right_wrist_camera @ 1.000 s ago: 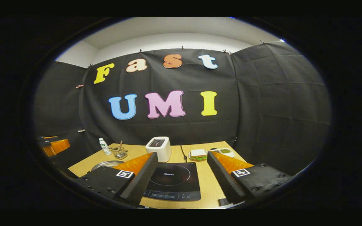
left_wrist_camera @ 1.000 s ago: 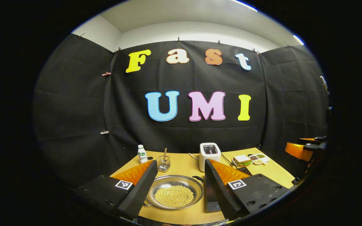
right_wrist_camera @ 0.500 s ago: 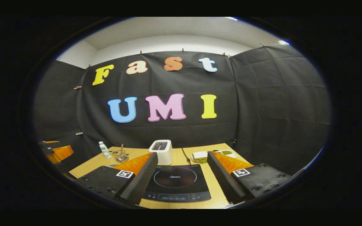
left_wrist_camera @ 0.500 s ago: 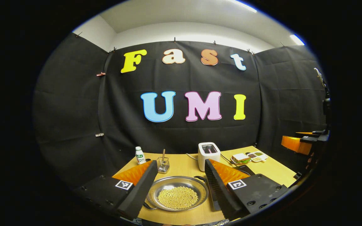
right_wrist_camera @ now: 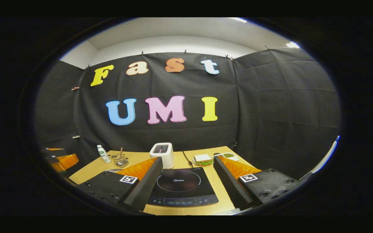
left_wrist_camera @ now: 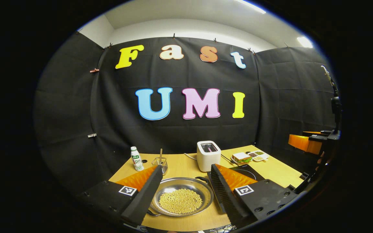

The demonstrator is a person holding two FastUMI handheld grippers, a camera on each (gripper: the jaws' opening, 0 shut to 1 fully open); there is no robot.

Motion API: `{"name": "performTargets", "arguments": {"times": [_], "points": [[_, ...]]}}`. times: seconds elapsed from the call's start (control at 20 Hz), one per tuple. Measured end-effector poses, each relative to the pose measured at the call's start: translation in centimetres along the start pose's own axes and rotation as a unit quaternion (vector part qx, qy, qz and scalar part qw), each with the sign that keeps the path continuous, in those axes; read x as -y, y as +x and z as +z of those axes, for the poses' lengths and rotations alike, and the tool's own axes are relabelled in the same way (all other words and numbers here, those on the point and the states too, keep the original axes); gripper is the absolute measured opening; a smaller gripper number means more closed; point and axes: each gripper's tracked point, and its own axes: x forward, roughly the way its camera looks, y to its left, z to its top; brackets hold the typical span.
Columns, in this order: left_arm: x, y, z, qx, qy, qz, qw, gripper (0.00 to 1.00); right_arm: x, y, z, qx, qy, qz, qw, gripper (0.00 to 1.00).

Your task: First push the handle of the pot to place it horizontally, then grasp the pot with both hands and set it on the induction cooktop.

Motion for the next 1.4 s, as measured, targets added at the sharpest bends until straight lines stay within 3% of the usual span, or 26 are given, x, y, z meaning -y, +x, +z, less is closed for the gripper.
{"name": "performTargets", "arguments": {"times": [0.2,0.3,0.45,0.6,0.65,0.8,0.9,1.05,1.15,1.4], "points": [[-0.7,1.2,-0.4,-0.023,0.001,-0.009,1.000,0.94,-0.6,-0.2,0.0,0.001,-0.005,0.000,1.000,0.98],[-0.6,1.6,-1.2,-0.040,-0.001,-0.027,0.999,0.89,-0.9,-0.3,0.0,0.002,-0.008,0.000,1.000,0.98],[-2.5,2.3,-2.1,-0.058,-0.010,-0.017,0.998,0.60,-1.1,-0.7,-0.4,0.000,-0.016,0.002,1.000,0.98],[-2.9,2.6,-3.7,-0.079,-0.022,-0.026,0.996,0.55,-1.0,-0.9,-1.0,-0.007,-0.021,0.001,1.000,0.98],[-3.1,2.6,-4.0,-0.085,-0.023,-0.029,0.996,0.49,-1.0,-0.9,-1.1,-0.009,-0.020,0.001,1.000,0.94],[-3.6,2.7,-5.9,-0.110,-0.021,-0.031,0.993,0.34,-1.0,-1.0,-1.6,-0.016,-0.018,0.001,1.000,0.98],[-3.4,2.3,-7.2,-0.129,-0.029,-0.038,0.991,0.23,-1.2,-1.1,-1.9,-0.019,-0.017,0.002,1.000,0.94],[-3.3,1.9,-9.4,-0.157,-0.041,-0.037,0.986,0.10,-1.3,-1.1,-2.6,-0.027,-0.021,0.004,0.999,0.98],[-3.3,1.6,-10.9,-0.176,-0.056,-0.035,0.982,0.05,-1.3,-1.1,-3.0,-0.031,-0.022,0.005,0.999,0.98],[-3.3,0.8,-14.5,-0.212,-0.079,-0.038,0.973,0.05,-1.2,-1.1,-3.8,-0.043,-0.023,0.006,0.999,0.94]]}}
